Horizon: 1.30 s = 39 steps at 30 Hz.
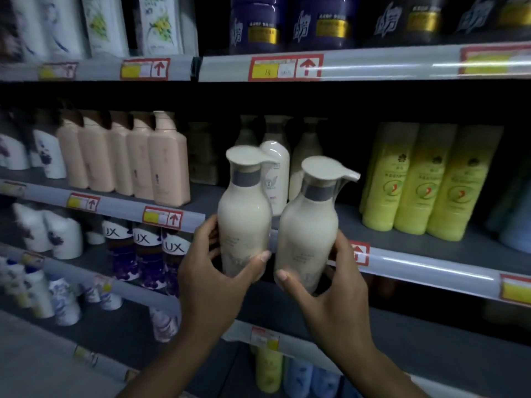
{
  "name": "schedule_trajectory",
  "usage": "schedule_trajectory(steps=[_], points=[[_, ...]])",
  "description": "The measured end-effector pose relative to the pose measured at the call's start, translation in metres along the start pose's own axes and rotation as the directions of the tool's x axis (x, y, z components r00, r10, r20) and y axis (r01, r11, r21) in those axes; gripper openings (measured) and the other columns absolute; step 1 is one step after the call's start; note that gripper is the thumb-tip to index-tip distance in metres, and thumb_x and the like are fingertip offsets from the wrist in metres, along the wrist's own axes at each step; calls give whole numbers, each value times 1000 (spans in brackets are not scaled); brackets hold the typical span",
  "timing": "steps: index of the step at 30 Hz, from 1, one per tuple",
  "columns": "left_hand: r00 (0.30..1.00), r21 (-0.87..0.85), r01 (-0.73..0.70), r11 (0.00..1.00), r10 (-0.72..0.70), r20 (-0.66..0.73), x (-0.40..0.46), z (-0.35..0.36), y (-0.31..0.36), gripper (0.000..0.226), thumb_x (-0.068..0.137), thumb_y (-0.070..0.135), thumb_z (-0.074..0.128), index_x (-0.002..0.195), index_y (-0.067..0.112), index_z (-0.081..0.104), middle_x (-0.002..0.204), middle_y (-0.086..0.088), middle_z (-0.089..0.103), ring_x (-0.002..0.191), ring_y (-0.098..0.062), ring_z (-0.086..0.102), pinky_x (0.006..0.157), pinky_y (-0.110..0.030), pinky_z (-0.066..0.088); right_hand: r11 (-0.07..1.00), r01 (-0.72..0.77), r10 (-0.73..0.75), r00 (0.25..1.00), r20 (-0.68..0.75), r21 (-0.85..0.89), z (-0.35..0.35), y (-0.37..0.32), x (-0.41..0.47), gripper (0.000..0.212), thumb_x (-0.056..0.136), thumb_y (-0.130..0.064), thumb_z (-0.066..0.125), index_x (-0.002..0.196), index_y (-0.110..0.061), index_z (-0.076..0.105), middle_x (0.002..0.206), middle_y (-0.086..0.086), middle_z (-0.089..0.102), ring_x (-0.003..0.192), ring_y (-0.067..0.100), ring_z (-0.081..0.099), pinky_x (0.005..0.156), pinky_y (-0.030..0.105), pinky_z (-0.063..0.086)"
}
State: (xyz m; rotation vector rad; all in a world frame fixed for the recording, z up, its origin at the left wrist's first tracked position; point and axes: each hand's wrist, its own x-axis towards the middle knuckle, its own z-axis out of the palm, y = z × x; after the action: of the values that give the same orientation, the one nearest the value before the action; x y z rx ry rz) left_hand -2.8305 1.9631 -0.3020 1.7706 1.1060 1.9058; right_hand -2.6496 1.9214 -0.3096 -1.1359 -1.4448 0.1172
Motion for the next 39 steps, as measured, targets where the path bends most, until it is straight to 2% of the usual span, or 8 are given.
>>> schedule_trajectory(steps=[9, 11, 16, 21, 24, 30, 35, 39], points=[[939, -9, 310, 951, -305, 158, -85, 4, -50, 80, 59, 61, 87, 130, 58, 52, 127, 30, 65, 115, 4, 64, 91, -30, 59, 984, -173, 179, 970, 163, -47, -2, 49, -82, 87, 78, -57, 83, 144, -65, 27, 139, -42, 48, 124, -15, 52, 91, 15, 51], [920, 26, 349, 937, -348, 181, -101, 6, -62, 78, 62, 51, 93, 127, 55, 52, 122, 32, 64, 110, 7, 64, 87, -28, 59, 972, -227, 236, 954, 187, -66, 2, 66, -99, 89, 76, -61, 83, 145, -62, 27, 139, -39, 49, 124, -12, 54, 92, 21, 54], [875, 176, 374, 911, -409, 258, -121, 8, -85, 71, 65, 31, 97, 119, 46, 52, 110, 30, 66, 98, 20, 61, 69, -7, 52, 951, -302, 309, 918, 248, -66, 9, 91, -124, 87, 77, -53, 84, 144, -58, 29, 135, -42, 51, 120, -14, 55, 88, 8, 48], [826, 263, 406, 875, -475, 304, -120, 15, -106, 65, 64, 31, 97, 112, 41, 55, 104, 24, 70, 92, 15, 66, 71, -12, 55, 928, -364, 371, 880, 297, -80, 16, 118, -129, 81, 77, -49, 83, 143, -51, 35, 128, -39, 57, 116, -11, 59, 90, 18, 55], [821, 286, 410, 866, -487, 297, -109, 25, -114, 65, 63, 37, 96, 114, 39, 55, 106, 22, 71, 90, 11, 68, 77, -27, 60, 922, -380, 385, 878, 283, -75, 20, 128, -121, 84, 74, -60, 78, 147, -37, 41, 128, -30, 62, 115, -7, 62, 90, 25, 58], [860, 296, 344, 891, -426, 282, -66, 51, -124, 73, 53, 67, 83, 115, 38, 58, 107, 19, 72, 94, 0, 70, 82, -38, 62, 927, -356, 373, 905, 203, -118, 24, 139, -75, 76, 77, -50, 83, 142, -30, 47, 115, -24, 64, 100, -20, 59, 76, 4, 48], [891, 234, 330, 915, -384, 243, -38, 73, -146, 77, 54, 61, 89, 121, 38, 57, 109, 18, 73, 96, -1, 72, 84, -42, 63, 921, -365, 384, 909, 165, -133, 38, 153, -41, 75, 79, -45, 84, 142, -30, 45, 114, -21, 65, 98, -8, 63, 80, 21, 56], [892, 157, 359, 920, -388, 233, -27, 88, -171, 80, 54, 52, 92, 122, 30, 56, 110, 13, 72, 96, -3, 73, 84, -44, 63, 898, -402, 430, 889, 156, -179, 53, 174, -25, 55, 80, -43, 85, 118, -26, 49, 100, -28, 61, 88, -19, 60, 68, 8, 49]])
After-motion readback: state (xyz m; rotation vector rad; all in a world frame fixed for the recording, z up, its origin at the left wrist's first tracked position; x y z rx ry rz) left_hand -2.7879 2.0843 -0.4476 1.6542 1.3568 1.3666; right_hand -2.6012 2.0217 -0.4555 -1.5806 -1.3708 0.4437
